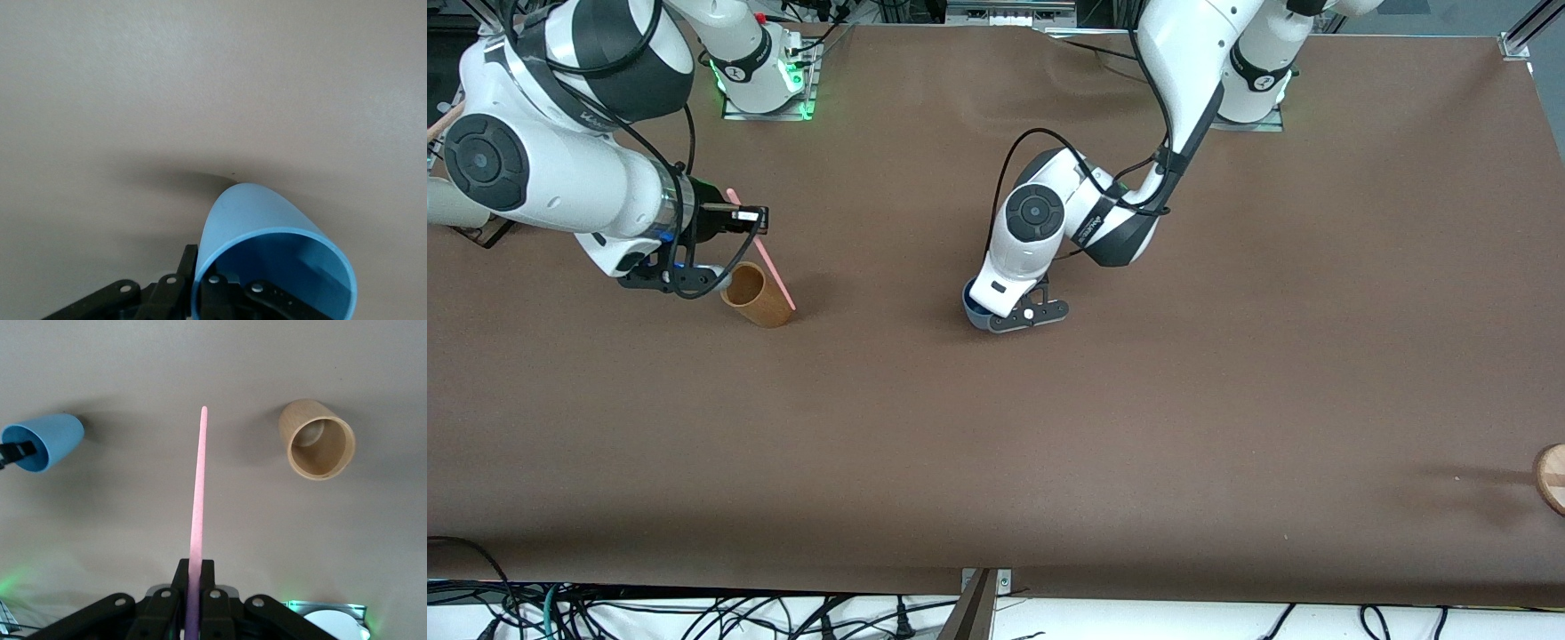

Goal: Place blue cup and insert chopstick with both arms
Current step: 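Set the blue cup down mid-table and open the left gripper, then move the chopstick over the blue cup and lower it in with the right gripper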

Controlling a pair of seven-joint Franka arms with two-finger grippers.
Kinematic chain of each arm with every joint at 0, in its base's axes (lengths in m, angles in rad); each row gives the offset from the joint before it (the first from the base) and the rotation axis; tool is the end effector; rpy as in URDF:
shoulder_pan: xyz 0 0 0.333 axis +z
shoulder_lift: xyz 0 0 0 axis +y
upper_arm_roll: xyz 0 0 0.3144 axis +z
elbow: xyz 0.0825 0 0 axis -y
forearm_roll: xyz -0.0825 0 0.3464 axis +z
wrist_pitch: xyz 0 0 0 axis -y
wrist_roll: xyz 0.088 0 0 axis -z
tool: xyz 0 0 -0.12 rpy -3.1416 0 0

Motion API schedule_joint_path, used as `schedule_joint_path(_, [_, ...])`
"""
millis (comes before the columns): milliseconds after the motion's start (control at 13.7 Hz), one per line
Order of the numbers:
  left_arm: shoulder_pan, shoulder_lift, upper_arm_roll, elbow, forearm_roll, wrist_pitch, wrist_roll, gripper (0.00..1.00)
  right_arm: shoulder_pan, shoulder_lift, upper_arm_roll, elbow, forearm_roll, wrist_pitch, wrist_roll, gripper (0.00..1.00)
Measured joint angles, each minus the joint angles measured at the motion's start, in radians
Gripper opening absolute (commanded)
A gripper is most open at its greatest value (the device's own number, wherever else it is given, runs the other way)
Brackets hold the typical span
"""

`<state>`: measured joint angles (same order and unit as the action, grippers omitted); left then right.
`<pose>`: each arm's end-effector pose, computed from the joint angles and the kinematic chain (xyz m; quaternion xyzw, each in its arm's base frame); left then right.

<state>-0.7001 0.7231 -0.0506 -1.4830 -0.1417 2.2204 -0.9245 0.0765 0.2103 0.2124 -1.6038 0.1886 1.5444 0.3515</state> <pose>0.5030 -0.4690 0.2573 0.9881 0.1351 -0.0497 0.0544 0.5282 0.1713 0.4863 -0.9837 0.0401 0.1612 0.0684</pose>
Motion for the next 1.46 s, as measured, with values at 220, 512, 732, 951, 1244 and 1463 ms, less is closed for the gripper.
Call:
schedule_joint_path(220, [-0.001,0.019,0.000,0.001,0.000,0.038,-0.011,0.41,0.025,0.015,0.001,0.002,0.008,0.036,0.052,0.00])
schedule_joint_path(512, [-0.002,0.019,0.008,0.022,0.000,0.055,-0.019,1.00,0.035,0.024,0.007,0.003,0.045,0.060,0.108,0.00])
schedule_joint_path(732, [0.034,-0.020,0.019,0.068,0.000,-0.030,0.013,1.00,0.036,0.032,0.020,0.006,0.068,0.063,0.151,0.00])
schedule_joint_path(951, [0.121,-0.100,0.024,0.137,0.000,-0.239,0.115,1.00,0.075,0.061,0.033,0.048,0.102,0.076,0.245,0.00])
schedule_joint_path(1244, [0.288,-0.229,0.028,0.157,0.000,-0.459,0.372,1.00,0.191,0.187,0.034,0.192,0.130,0.136,0.454,0.00])
schedule_joint_path(1463, [0.432,-0.325,0.031,0.158,0.000,-0.626,0.452,1.00,0.276,0.277,0.035,0.227,0.145,0.298,0.604,0.00])
